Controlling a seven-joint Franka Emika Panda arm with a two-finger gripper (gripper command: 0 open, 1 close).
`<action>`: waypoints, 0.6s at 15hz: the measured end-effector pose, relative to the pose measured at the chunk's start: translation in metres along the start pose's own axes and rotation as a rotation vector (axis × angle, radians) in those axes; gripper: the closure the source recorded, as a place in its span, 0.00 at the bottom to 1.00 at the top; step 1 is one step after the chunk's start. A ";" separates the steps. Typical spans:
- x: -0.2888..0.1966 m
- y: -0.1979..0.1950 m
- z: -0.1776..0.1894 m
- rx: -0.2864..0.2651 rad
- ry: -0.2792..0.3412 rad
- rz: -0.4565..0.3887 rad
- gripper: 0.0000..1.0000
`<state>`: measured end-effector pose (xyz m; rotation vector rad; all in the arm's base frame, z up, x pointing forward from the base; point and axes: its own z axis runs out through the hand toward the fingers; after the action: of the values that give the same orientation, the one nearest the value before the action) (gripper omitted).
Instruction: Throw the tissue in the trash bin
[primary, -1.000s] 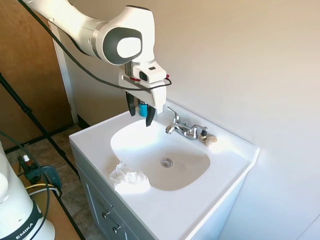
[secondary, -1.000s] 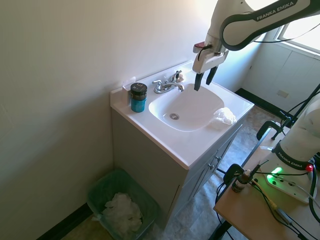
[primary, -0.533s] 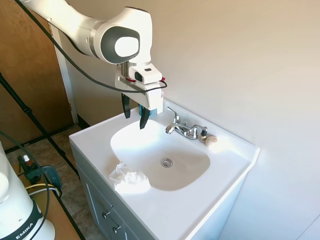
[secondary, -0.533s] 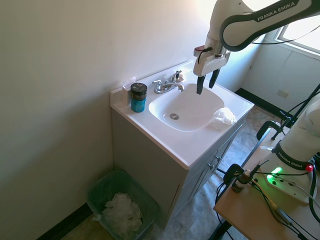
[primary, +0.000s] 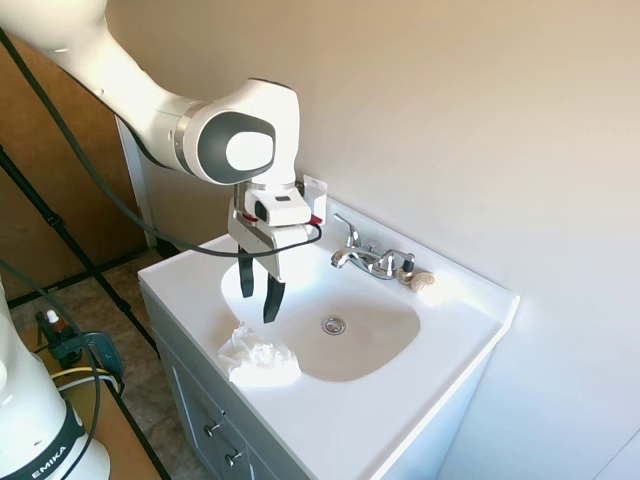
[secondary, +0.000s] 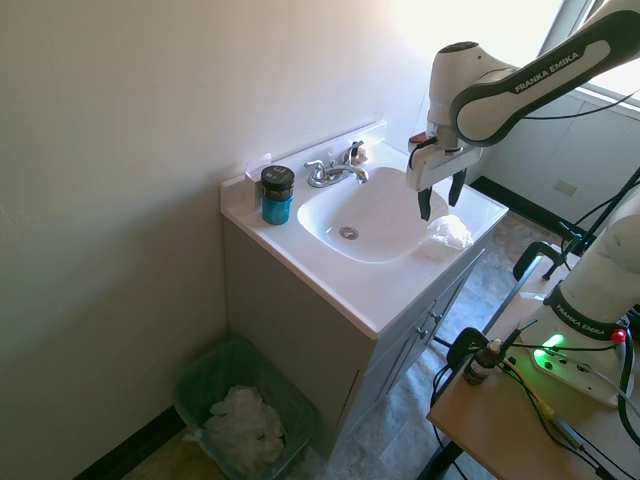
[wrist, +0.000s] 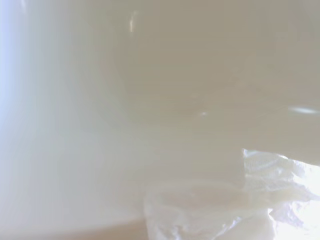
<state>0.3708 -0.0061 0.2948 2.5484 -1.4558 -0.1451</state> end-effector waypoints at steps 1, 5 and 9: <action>0.000 -0.001 0.007 -0.019 0.001 0.014 0.00; 0.005 0.000 0.030 -0.076 -0.005 0.053 0.00; 0.016 0.006 0.047 -0.108 -0.023 0.066 0.00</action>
<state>0.3653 -0.0284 0.2509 2.4176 -1.4960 -0.2371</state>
